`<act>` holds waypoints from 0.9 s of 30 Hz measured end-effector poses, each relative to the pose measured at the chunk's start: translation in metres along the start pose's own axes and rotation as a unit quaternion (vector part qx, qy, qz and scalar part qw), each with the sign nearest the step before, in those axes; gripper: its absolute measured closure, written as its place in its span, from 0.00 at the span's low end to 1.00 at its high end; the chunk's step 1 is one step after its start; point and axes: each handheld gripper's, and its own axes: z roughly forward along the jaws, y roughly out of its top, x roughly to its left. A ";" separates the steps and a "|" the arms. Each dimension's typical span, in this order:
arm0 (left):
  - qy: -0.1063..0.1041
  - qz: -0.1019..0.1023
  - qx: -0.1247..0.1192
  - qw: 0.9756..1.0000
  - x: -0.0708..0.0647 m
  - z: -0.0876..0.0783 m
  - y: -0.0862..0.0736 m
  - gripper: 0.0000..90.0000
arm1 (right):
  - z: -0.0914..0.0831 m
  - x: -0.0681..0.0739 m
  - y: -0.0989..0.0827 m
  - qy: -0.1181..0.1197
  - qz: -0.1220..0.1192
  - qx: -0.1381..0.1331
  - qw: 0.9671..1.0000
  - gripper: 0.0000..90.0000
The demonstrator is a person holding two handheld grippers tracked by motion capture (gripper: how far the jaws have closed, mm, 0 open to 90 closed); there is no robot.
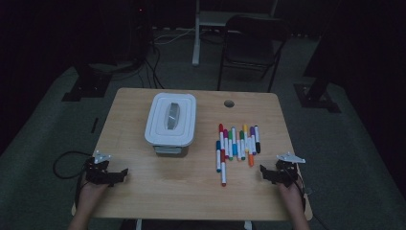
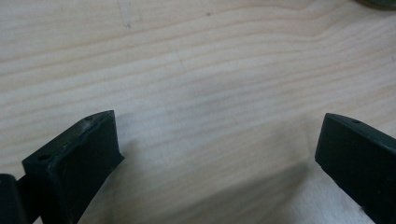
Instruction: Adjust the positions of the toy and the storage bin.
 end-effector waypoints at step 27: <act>-0.004 0.028 -0.044 0.999 -0.011 0.042 0.071 0.01 | 0.060 0.092 0.109 0.059 -0.099 -0.036 0.993 0.14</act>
